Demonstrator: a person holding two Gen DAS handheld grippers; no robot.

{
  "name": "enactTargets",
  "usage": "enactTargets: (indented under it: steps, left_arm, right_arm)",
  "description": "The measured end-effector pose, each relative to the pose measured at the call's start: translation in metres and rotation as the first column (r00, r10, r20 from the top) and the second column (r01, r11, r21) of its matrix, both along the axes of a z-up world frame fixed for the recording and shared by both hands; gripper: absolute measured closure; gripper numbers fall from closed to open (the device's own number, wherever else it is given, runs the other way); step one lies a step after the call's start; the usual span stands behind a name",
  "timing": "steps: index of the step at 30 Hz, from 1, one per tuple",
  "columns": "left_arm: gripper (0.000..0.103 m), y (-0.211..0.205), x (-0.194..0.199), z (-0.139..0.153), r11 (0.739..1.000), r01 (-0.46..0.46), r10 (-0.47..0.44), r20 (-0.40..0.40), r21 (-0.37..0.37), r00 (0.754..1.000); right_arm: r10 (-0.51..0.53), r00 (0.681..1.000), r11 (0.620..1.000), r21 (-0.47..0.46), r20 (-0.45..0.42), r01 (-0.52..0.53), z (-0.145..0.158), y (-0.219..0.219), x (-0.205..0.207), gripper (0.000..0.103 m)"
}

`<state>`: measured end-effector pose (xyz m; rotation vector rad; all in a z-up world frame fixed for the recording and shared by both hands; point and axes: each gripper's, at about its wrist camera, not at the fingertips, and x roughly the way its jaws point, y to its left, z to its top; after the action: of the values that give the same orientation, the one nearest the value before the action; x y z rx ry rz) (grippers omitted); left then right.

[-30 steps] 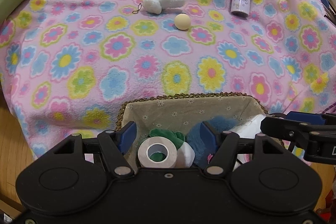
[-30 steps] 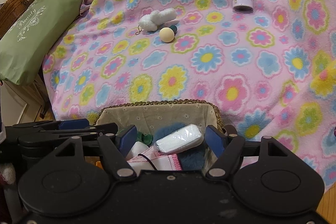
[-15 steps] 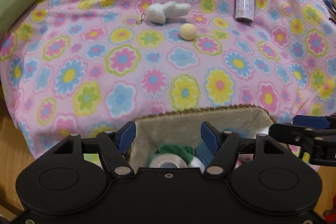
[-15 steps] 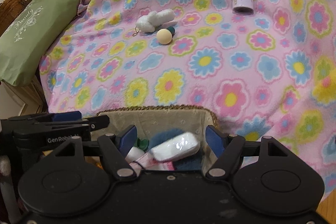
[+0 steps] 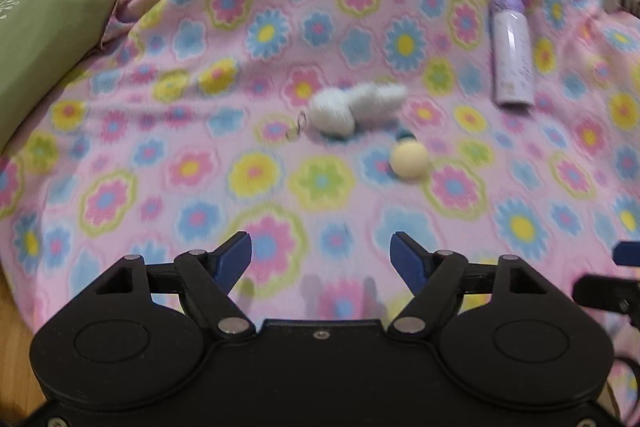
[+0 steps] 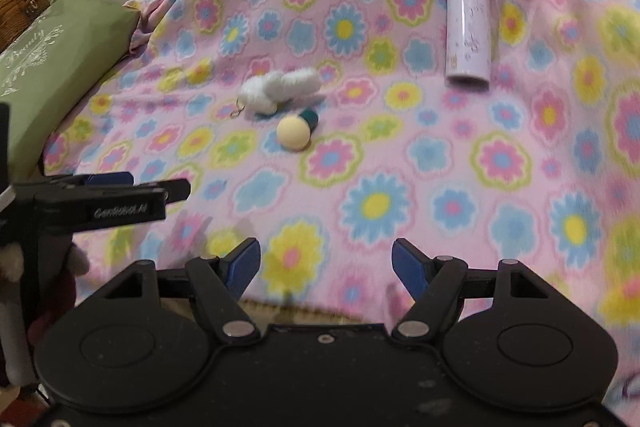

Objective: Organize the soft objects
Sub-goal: 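Withdraw both open tools from the basket toward the blanket, then close the right tool on the yellow sponge's teal handle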

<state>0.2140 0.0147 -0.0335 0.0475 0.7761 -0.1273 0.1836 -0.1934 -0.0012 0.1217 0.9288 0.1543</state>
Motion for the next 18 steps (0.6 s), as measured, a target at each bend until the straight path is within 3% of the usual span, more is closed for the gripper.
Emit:
enactTargets:
  steps: [4,10,18]
  left_arm:
    - [0.030,0.002,0.034,-0.010,0.999,-0.013,0.014,0.045,-0.030,0.999]
    - [0.029,0.000,0.071,-0.025,1.000,-0.015,0.015,0.112,-0.005,0.994]
    - [0.026,0.009,0.107,-0.053,0.999,-0.033,0.034,0.101,-0.011,0.994]
  right_arm:
    - [0.002,0.999,1.000,-0.025,0.032,-0.001,-0.005,0.004,0.028,0.029]
    - [-0.002,0.998,0.996,-0.087,0.057,0.007,-0.020,0.007,0.070,0.028]
    - [0.044,0.997,0.992,-0.119,0.059,-0.037,-0.048,0.026,0.112,0.028]
